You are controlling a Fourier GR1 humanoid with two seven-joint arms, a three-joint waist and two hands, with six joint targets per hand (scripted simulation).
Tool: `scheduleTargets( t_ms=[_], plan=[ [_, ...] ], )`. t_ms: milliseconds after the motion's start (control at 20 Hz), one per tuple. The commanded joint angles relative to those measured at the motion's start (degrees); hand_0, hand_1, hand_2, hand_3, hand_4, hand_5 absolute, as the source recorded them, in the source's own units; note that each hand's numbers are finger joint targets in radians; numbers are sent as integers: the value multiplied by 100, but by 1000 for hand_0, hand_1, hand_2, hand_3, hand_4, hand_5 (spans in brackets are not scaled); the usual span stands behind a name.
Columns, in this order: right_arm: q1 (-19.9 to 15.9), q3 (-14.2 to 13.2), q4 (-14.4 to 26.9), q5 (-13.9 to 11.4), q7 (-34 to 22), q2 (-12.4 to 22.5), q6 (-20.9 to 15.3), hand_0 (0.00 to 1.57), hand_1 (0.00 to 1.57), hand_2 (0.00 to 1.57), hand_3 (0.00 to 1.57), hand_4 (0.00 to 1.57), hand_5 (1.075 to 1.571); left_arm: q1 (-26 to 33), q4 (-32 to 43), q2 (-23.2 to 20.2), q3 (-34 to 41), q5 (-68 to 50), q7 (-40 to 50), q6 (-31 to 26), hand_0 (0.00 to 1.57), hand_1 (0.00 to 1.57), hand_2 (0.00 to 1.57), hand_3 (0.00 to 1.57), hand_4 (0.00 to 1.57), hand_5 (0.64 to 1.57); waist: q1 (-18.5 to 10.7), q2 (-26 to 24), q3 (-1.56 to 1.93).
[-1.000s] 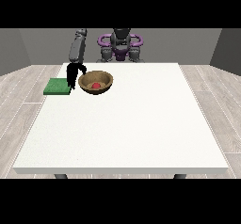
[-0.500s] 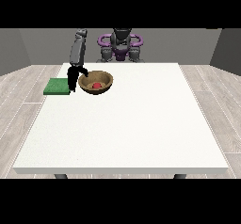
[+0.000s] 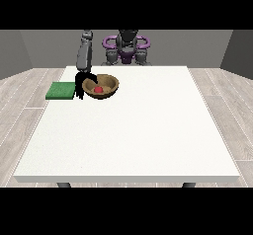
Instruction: Pick the cup and pour the ball into the bowl, then pick the bowl and place it on the pad
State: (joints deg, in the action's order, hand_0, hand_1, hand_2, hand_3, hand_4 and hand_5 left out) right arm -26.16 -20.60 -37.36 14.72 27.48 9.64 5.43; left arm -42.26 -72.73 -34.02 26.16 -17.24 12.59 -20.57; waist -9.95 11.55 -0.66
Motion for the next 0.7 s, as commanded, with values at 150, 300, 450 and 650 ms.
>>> scheduleTargets(
  t_ms=[150, 300, 450, 650],
  plan=[
    [329, -141, 674, -256, -394, 399, -789, 1571, 1571, 1571, 785, 844, 1487, -339, -229, -285, 156, -253, 139, -40, 0, 0, 0, 0, 1018, 1536, -212, 565, 71],
    [559, -62, 499, -473, -411, 500, -1326, 1571, 1571, 1571, 1571, 912, 1478, -208, -152, -235, 187, -386, 72, -210, 0, 0, 0, 0, 1056, 1528, -339, 557, 50],
    [521, -68, 332, -467, -542, 795, -1356, 1571, 1571, 1571, 1413, 922, 1525, -239, -167, -223, 210, -422, 18, -206, 0, 0, 0, 0, 1112, 1519, -394, 714, 48],
    [784, 192, -72, -677, -818, 858, -1741, 1571, 1571, 1571, 1242, 1001, 1546, -44, -50, -96, 122, -377, 93, -189, 0, 0, 0, 0, 1170, 1531, -288, 191, 36]
  ],
)
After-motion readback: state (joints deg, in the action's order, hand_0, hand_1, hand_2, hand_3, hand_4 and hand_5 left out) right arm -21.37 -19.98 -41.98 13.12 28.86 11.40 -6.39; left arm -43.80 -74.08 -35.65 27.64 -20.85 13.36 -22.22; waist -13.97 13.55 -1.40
